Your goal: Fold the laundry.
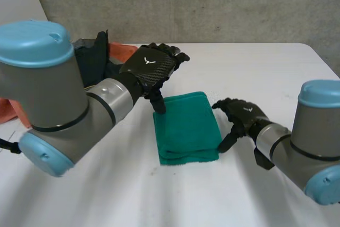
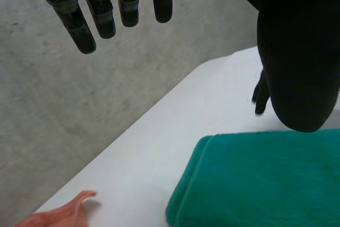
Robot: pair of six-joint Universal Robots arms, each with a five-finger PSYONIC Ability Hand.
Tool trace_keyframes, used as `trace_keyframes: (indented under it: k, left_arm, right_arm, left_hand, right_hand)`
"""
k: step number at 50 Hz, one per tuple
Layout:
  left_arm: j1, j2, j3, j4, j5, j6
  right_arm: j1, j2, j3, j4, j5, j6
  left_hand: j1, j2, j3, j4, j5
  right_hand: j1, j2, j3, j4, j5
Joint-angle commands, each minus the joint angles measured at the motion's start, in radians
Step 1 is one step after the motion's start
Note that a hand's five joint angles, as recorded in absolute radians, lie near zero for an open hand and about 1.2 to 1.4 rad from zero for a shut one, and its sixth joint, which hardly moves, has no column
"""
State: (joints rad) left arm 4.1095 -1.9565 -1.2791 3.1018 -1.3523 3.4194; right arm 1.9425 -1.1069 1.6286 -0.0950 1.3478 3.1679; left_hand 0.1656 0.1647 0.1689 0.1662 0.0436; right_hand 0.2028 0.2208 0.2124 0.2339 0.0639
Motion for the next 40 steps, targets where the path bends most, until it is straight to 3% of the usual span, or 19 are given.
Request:
trace_keyframes:
  k: [1,18,23,26,27,29,40]
  left_arm:
    - [0.006,0.010,-0.005,-0.029,0.047,-0.020]
    - [0.008,0.008,-0.009,-0.029,0.053,-0.023]
    - [0.006,0.008,-0.009,-0.029,0.053,-0.023]
    - [0.008,0.008,-0.013,-0.029,0.053,-0.023]
    - [0.008,0.008,-0.014,-0.029,0.055,-0.023]
    - [0.009,0.008,-0.014,-0.028,0.055,-0.023]
    - [0.009,0.008,-0.014,-0.026,0.055,-0.023]
  right_arm:
    - [0.013,0.080,0.030,-0.069,-0.007,0.027]
    - [0.114,0.235,-0.108,-0.154,0.011,0.066]
    - [0.113,0.269,-0.157,-0.154,0.034,0.069]
    - [0.110,0.283,-0.194,-0.154,0.048,0.069]
    - [0.105,0.286,-0.211,-0.154,0.051,0.073]
    - [0.104,0.292,-0.228,-0.154,0.051,0.080]
    - [-0.014,0.337,-0.400,-0.138,0.040,0.081]
  left_hand:
    - [0.039,0.040,0.036,0.039,-0.013]
    - [0.042,0.043,0.039,0.041,-0.011]
    - [0.042,0.043,0.039,0.041,-0.011]
    - [0.042,0.043,0.039,0.041,-0.011]
    - [0.042,0.043,0.039,0.041,-0.011]
    - [0.042,0.043,0.039,0.041,-0.011]
    - [0.045,0.046,0.042,0.044,-0.008]
  right_hand:
    - [-0.028,-0.046,-0.038,-0.059,-0.064]
    - [-0.028,-0.046,-0.038,-0.059,-0.064]
    - [0.360,0.342,0.350,0.329,0.324]
    - [0.765,0.747,0.755,0.734,0.729]
    - [0.998,0.980,0.989,0.967,0.963]
    - [1.193,1.175,1.183,1.162,1.157]
    - [1.193,1.176,1.184,1.162,1.158]
